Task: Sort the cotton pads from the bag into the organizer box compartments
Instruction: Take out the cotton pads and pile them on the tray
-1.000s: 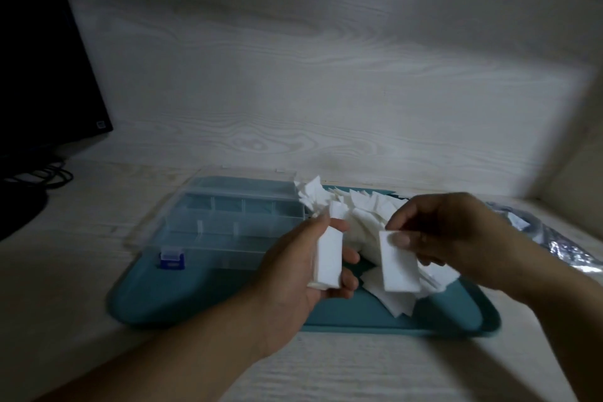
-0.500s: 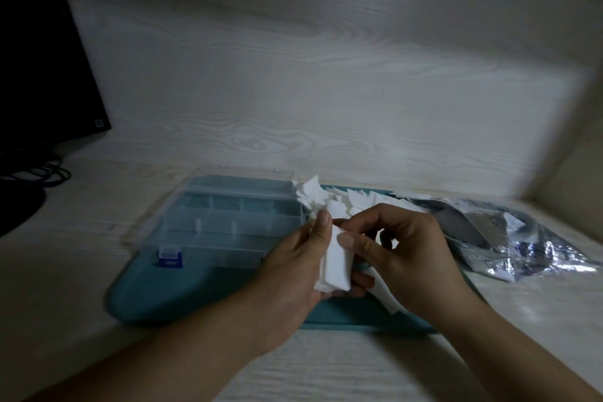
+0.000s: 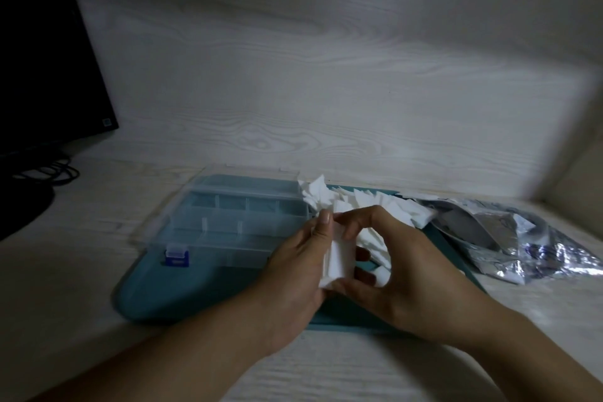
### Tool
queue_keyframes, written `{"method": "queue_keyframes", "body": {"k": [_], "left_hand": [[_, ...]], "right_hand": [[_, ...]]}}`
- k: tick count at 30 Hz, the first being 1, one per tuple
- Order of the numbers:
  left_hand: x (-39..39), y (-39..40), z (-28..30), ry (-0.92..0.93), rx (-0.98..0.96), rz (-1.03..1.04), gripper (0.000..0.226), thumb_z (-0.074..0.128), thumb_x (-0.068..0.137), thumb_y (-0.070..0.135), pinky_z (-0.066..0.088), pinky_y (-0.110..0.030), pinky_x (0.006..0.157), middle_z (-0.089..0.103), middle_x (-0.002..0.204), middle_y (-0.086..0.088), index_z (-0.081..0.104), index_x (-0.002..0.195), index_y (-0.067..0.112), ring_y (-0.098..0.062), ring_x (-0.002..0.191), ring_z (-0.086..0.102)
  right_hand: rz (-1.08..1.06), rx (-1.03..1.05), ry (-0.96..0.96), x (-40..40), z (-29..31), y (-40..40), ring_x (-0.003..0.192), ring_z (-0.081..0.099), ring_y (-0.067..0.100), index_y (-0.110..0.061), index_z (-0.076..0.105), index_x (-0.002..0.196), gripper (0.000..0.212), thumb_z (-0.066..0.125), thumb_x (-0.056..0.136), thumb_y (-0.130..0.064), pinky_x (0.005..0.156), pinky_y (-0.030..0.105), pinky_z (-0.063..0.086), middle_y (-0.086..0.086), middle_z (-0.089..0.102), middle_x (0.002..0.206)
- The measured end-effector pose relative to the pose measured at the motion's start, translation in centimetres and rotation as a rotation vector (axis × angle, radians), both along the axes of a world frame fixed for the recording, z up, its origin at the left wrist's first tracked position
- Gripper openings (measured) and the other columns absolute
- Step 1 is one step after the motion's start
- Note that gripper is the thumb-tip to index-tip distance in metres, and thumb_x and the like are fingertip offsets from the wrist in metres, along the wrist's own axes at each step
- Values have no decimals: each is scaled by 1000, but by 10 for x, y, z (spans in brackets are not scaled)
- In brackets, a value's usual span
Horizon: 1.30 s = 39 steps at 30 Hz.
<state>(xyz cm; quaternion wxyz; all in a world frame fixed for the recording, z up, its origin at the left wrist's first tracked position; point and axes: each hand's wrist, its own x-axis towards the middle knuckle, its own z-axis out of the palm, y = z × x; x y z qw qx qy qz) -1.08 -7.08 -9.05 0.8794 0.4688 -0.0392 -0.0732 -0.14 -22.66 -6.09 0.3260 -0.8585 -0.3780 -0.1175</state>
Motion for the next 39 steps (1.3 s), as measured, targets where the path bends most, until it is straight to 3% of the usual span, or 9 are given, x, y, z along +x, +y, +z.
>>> {"method": "queue_keyframes", "body": {"k": [5, 9, 12, 15, 20, 23, 27, 35, 39], "left_hand": [[2, 1, 0, 26, -98, -8, 41, 52, 89, 26, 59, -38, 75, 73, 110, -17, 63, 126, 12, -26, 92, 72], [1, 2, -1, 3, -90, -31, 41, 52, 85, 23, 59, -34, 64, 74, 108, -13, 64, 123, 15, -24, 85, 74], [0, 3, -1, -19, -59, -40, 38, 51, 87, 24, 59, -35, 67, 74, 111, -9, 65, 122, 20, -23, 90, 74], [-2, 4, 1, -31, -14, -64, 35, 51, 89, 29, 58, -38, 68, 72, 112, -11, 66, 121, 24, -24, 89, 72], [-5, 5, 5, -1, 53, -89, 30, 43, 101, 29, 54, -34, 52, 72, 99, -18, 64, 117, 15, -26, 69, 68], [-6, 6, 6, 1, 74, -93, 31, 41, 102, 30, 52, -32, 51, 71, 97, -19, 63, 114, 11, -25, 69, 66], [-6, 4, 8, 12, 62, -75, 31, 40, 103, 29, 51, -30, 48, 71, 94, -20, 63, 112, 10, -26, 66, 65], [-6, 3, 9, 26, 60, -49, 33, 41, 102, 28, 50, -30, 48, 70, 93, -20, 62, 115, 6, -27, 63, 63], [-6, 3, 8, 26, 64, -46, 34, 41, 101, 28, 51, -30, 48, 70, 92, -20, 62, 115, 6, -27, 64, 64]], "right_hand": [[52, 45, 23, -2, -1, 1, 99, 61, -1, -18, 52, 113, 44, 79, 80, -25, 76, 8, 47, -11, 60, 115], [43, -4, 4, 0, -5, 2, 106, 60, 4, -21, 48, 117, 47, 78, 81, -31, 83, 16, 50, -11, 58, 117], [29, -5, 3, 1, -6, 2, 101, 59, 1, -22, 48, 113, 46, 78, 80, -32, 77, 11, 48, -13, 59, 112], [51, 77, 66, -3, 1, 2, 105, 62, 8, -21, 52, 111, 45, 81, 78, -33, 81, 21, 52, -14, 61, 114], [-245, 394, -23, 21, 6, -18, 91, 66, 4, -25, 64, 97, 6, 65, 91, -25, 82, 24, 52, -14, 69, 95], [-517, 206, -65, 46, -5, -36, 98, 61, 7, -23, 64, 113, 22, 62, 91, -25, 87, 29, 48, -9, 67, 108], [-577, -43, 67, 58, -22, -38, 105, 58, 18, -22, 55, 133, 44, 64, 91, -30, 84, 24, 39, 2, 62, 125], [-599, -41, -115, 58, -21, -36, 94, 65, 14, -19, 75, 104, 19, 62, 91, -16, 80, 24, 46, -4, 73, 103], [-613, -63, -116, 59, -21, -35, 103, 61, 19, -18, 70, 113, 24, 63, 91, -25, 82, 26, 43, 0, 69, 111]]}}
